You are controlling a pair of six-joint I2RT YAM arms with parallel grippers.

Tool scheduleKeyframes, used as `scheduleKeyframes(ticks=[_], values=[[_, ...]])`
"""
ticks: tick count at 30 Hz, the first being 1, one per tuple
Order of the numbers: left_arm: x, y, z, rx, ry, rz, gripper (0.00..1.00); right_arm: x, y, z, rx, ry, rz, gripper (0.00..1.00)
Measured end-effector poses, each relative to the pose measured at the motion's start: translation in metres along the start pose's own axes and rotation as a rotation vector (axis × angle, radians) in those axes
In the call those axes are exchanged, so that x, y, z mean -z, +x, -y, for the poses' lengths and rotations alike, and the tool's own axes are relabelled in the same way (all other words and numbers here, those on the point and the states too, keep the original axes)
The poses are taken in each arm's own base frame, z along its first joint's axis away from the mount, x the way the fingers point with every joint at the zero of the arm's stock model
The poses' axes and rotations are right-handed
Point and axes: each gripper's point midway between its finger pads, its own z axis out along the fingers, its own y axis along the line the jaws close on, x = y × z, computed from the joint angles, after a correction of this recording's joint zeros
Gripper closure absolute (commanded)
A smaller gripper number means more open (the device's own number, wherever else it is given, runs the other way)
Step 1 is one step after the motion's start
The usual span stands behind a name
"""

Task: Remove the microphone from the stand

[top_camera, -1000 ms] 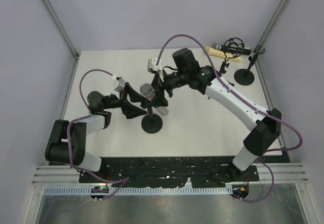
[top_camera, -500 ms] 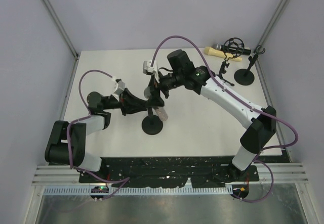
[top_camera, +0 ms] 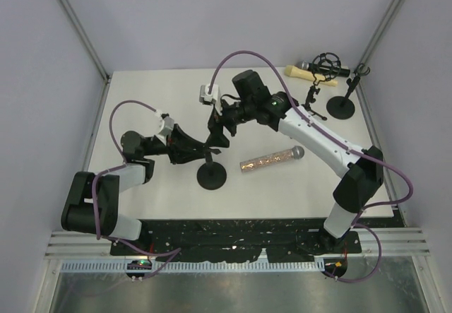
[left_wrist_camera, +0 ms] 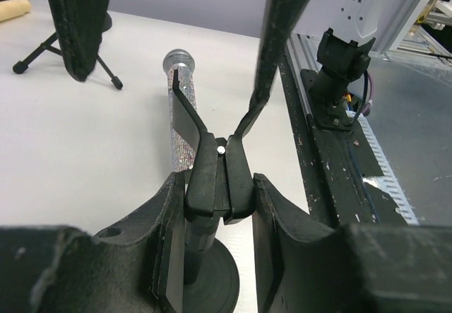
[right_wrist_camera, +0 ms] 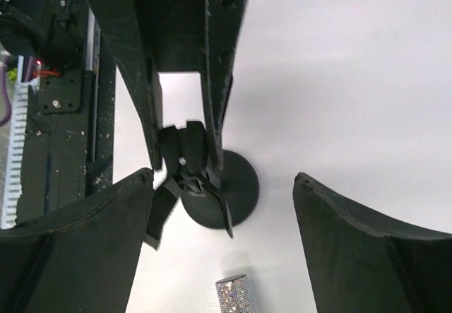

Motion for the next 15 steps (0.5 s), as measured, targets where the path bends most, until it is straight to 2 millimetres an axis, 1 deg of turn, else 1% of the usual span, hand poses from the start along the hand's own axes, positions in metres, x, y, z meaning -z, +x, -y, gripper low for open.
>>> scheduleKeyframes(ticks=[2, 4, 6, 9, 10, 11, 12, 13, 14, 15], values=[[0.000, 0.000, 0.000, 0.000, -0.003, 0.001, 1.00, 0.008, 0.005, 0.007, -0.007, 0.020, -0.003, 0.12], [0.000, 0.000, 0.000, 0.001, -0.005, 0.003, 1.00, 0.029, 0.017, 0.020, -0.034, 0.063, -0.012, 0.07], [0.000, 0.000, -0.001, 0.001, -0.006, 0.003, 1.00, 0.067, 0.032, 0.041, -0.052, 0.147, -0.024, 0.06], [0.001, 0.000, -0.001, 0.002, -0.009, 0.004, 1.00, 0.129, 0.053, 0.061, -0.075, 0.299, -0.050, 0.04], [0.001, 0.000, -0.001, 0.003, -0.010, 0.005, 1.00, 0.144, 0.059, 0.063, -0.075, 0.331, -0.063, 0.03], [0.001, 0.000, -0.001, 0.004, -0.011, 0.005, 1.00, 0.161, 0.070, 0.060, -0.080, 0.357, -0.093, 0.02], [0.001, 0.000, -0.001, 0.006, -0.011, 0.005, 1.00, 0.170, 0.079, 0.055, -0.074, 0.365, -0.121, 0.02], [0.001, 0.000, -0.001, 0.009, -0.012, 0.005, 0.97, 0.176, 0.091, 0.049, -0.057, 0.364, -0.165, 0.02], [0.001, 0.000, -0.001, 0.010, -0.012, 0.005, 0.94, 0.178, 0.103, 0.042, -0.047, 0.359, -0.203, 0.02], [0.001, 0.000, -0.001, 0.012, -0.012, 0.006, 0.93, 0.178, 0.119, 0.034, -0.033, 0.345, -0.254, 0.02]])
